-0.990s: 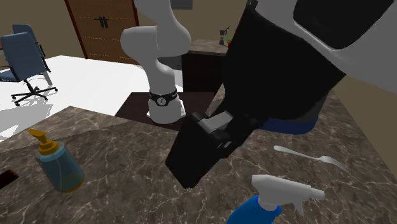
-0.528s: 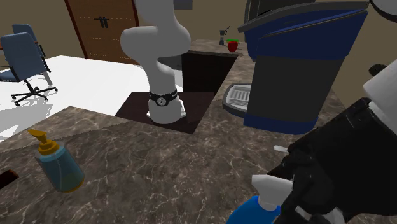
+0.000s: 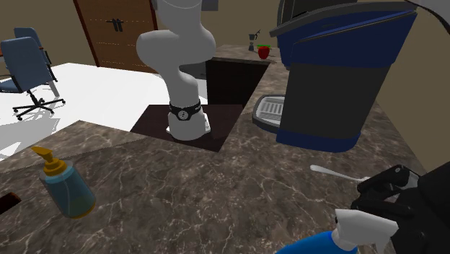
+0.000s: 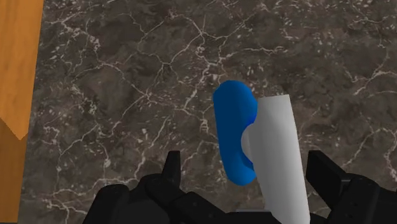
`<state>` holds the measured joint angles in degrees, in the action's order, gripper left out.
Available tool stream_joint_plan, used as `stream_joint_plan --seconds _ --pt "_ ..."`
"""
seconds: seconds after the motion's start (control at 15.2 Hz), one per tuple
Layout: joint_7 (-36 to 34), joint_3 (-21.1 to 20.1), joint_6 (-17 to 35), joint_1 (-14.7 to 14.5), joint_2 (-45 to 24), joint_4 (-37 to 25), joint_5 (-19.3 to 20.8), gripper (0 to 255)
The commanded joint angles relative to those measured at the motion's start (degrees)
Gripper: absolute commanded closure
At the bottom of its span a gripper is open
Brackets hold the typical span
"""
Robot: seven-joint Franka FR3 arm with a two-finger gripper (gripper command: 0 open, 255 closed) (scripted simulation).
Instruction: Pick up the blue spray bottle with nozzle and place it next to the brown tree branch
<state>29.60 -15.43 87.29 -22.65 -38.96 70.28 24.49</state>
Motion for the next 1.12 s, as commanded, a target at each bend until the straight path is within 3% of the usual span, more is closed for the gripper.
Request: stream_joint_plan --seconds 0.0,0.2,0.73,0.79,0.86,0.99,1.06 --pt "-0.10 0.32 2.03 0.92 -1.24 3.99 0.02 0" --pt "-0.49 0.63 4.97 1.60 -0.56 7.59 0.06 0" --pt "-0.25 1.42 5.11 1.03 -0.46 7.62 -0.39 0" --pt "-0.35 1.44 5.12 0.89 -0.92 7.14 -0.33 255" --pt "-0.88 1.15 5.76 1.01 0.71 9.54 -0.62 255" --pt "-1.81 1.16 5.40 -0.15 -1.93 6.89 -0.34 255" --pt "-0.64 1.44 6.63 1.26 -0.47 9.13 -0.29 255"
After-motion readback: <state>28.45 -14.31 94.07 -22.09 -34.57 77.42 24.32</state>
